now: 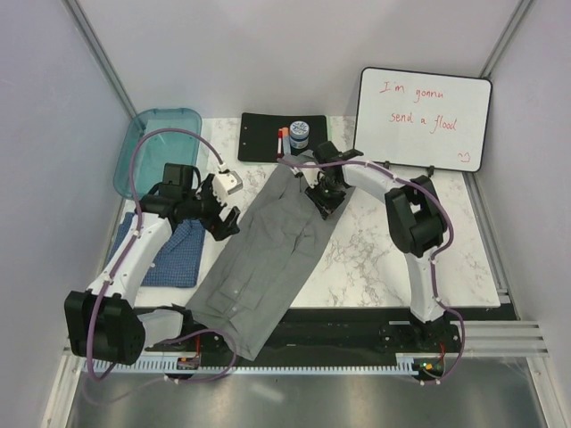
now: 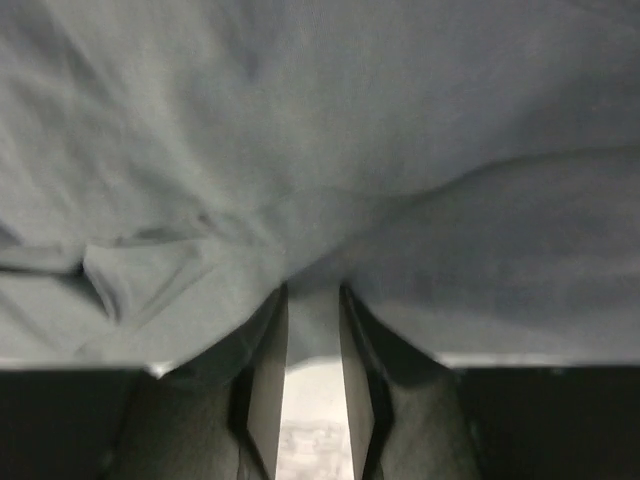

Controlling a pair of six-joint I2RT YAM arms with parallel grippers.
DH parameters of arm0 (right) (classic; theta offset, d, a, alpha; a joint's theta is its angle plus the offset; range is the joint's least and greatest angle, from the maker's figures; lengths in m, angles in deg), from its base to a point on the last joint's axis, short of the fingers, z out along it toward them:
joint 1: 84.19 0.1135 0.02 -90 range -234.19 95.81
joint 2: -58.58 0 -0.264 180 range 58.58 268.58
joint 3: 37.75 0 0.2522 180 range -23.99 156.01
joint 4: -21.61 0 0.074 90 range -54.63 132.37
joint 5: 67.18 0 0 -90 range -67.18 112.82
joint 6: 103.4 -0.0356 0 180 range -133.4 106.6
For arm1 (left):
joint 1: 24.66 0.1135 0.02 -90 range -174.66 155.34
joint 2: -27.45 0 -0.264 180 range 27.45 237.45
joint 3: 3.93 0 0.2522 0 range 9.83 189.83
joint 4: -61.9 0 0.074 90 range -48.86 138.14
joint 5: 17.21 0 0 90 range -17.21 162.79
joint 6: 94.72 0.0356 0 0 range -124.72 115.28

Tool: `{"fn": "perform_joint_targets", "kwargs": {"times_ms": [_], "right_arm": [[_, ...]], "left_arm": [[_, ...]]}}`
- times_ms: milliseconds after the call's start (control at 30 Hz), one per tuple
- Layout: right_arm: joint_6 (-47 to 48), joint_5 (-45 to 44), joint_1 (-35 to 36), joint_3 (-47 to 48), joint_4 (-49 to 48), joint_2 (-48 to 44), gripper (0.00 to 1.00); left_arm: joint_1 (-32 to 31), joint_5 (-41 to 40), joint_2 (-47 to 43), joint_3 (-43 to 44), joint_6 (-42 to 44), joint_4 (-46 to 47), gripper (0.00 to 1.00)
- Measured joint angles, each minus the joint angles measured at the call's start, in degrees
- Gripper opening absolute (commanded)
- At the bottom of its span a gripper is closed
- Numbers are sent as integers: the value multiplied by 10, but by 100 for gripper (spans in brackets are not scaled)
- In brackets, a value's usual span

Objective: Fold and stack the long sleeve shirts
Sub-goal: Fold the shirt

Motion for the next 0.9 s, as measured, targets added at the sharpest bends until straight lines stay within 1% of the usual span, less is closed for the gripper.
{"fn": "perform_joint_targets", "kwargs": {"times_ms": [67,100,167,200,267,333,433,533,567,667,767,900], "right_arm": [[6,-17,-1,6,-9,4,33],[9,-24,-2,8,-13,7,33],[15,-38,-3,23,-12,17,33],[19,-45,-5,33,-9,24,33],[28,-60,-7,59,-5,40,33],[37,-74,-10,85,-5,55,33],[48,-94,-16,116,-8,73,33],[57,-114,-24,147,-13,91,32],[59,-120,-27,156,-16,96,32],[66,-134,-35,168,-26,105,32],[73,-143,-41,171,-36,108,32],[79,-140,-47,158,-50,102,34]], "left_arm": [[0,-4,3,-1,16,-2,84],[0,-4,4,-6,33,-5,74],[-1,-2,4,-23,73,-17,67],[-6,-2,4,-37,97,-22,60],[-32,-6,7,-69,140,-32,53],[-78,-17,17,-97,167,-37,52],[-157,-32,58,-135,190,-26,49],[-203,-43,107,-147,197,-12,45],[-217,-45,126,-147,198,-2,42],[-262,-45,153,-128,196,20,35],[-324,-42,188,-100,181,42,31],[-397,-36,226,-68,139,70,29]]}}
